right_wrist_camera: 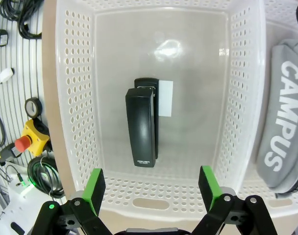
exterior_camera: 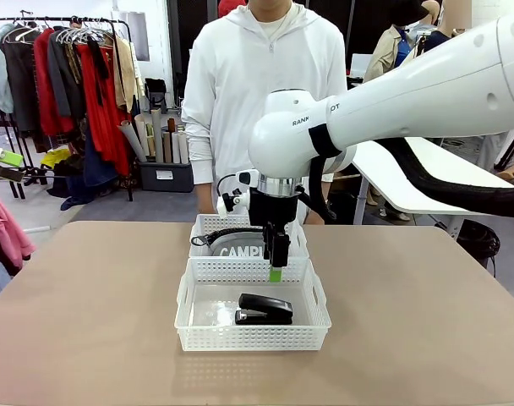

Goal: Distribute items into two baskets.
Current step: Place the picked Stapler into the Organizing basket as instructed by the person.

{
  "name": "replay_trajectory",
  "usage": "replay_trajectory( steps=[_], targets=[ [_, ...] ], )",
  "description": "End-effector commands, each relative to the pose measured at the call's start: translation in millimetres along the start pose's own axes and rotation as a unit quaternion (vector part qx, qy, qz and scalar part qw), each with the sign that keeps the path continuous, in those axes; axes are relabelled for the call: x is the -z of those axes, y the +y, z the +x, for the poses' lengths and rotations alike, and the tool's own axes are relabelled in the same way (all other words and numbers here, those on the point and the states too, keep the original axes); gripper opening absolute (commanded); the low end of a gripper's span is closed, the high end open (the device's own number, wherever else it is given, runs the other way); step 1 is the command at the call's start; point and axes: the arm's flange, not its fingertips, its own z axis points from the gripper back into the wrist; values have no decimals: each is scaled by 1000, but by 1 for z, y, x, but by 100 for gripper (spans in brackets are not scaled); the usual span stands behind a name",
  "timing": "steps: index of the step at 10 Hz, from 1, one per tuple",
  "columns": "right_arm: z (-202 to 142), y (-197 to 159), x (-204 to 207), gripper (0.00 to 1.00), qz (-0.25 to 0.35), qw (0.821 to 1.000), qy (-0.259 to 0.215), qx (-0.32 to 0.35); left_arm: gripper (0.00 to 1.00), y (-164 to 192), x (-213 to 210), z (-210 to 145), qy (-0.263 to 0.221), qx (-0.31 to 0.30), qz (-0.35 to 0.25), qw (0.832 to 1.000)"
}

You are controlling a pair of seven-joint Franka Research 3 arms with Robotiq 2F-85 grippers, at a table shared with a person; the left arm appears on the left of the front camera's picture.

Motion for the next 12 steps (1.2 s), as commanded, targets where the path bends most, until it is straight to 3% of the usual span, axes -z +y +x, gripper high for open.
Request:
replay_trajectory(
  steps=[1,3,6,9,12],
  targets=[
    [0,0,0,100,0,1000,0,0,100,0,-1,1,-2,1,1,1000],
    [-32,6,-33,100,-48,993,-43,97,100,0,-1,1,-2,1,1,1000],
    [-93,37,-80,100,-76,967,-123,208,100,0,-1,1,-2,1,1,1000],
    [-177,68,-109,100,-60,944,-197,256,100,0,-1,1,-2,1,1,1000],
    [-244,120,-137,100,-64,902,-295,307,100,0,-1,1,-2,1,1,1000]
  ],
)
